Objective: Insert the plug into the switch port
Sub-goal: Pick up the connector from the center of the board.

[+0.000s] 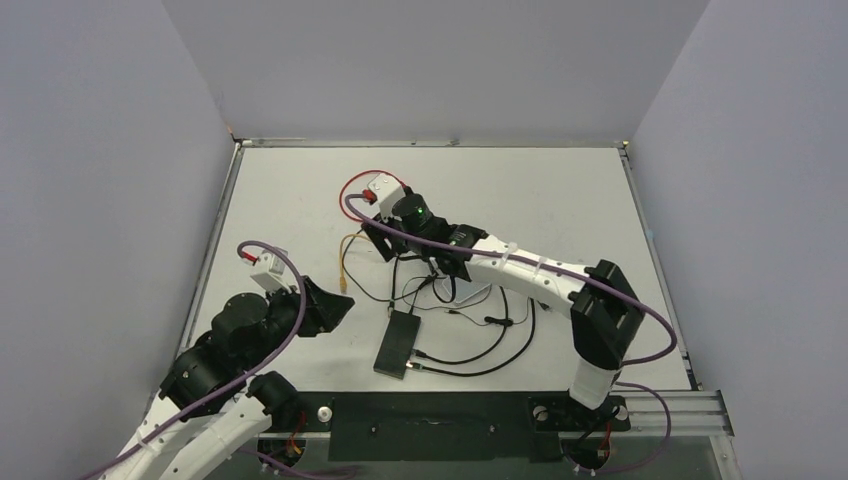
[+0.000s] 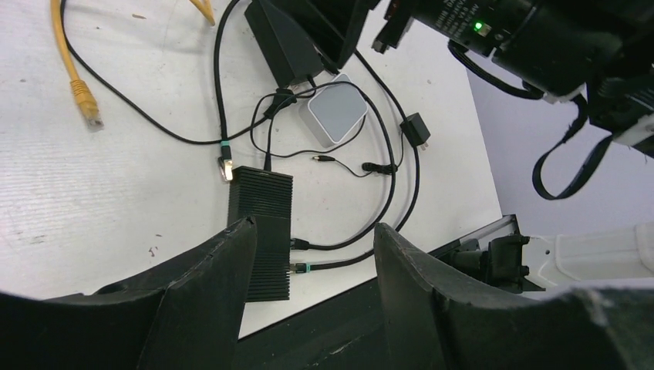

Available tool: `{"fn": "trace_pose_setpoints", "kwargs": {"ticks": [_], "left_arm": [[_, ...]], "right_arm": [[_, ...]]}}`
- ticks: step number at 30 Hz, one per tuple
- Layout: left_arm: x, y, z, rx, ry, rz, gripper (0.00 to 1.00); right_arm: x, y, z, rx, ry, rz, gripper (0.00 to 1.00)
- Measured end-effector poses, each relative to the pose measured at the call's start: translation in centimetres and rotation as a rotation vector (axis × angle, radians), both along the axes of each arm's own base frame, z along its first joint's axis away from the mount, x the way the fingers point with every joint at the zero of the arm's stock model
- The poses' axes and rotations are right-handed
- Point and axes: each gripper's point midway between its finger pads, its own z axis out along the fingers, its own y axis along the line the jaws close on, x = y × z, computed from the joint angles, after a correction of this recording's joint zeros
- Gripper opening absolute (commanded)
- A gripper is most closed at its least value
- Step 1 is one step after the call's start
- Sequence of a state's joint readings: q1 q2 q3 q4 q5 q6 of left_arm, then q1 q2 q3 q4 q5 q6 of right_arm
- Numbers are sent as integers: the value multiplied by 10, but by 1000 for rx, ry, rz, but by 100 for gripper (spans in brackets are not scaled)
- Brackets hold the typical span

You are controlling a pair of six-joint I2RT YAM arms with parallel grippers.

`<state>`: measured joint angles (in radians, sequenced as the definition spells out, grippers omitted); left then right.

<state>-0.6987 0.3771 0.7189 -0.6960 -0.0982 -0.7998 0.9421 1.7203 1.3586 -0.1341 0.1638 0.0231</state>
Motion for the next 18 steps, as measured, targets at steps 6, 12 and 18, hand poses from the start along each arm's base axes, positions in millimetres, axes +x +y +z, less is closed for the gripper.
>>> {"fn": "trace_pose_setpoints", "kwargs": {"ticks": [6, 12, 18], "left_arm": [[-5, 6, -5, 16, 12, 8, 55], [-11, 14, -7, 17, 8, 18, 55], [-15, 19, -10, 24, 11, 27, 56]], "right_arm": [[11, 36, -34, -68, 95, 169, 63], [19, 55, -85, -147, 191, 275, 61], [26, 59, -108, -180, 233, 288, 56]]}}
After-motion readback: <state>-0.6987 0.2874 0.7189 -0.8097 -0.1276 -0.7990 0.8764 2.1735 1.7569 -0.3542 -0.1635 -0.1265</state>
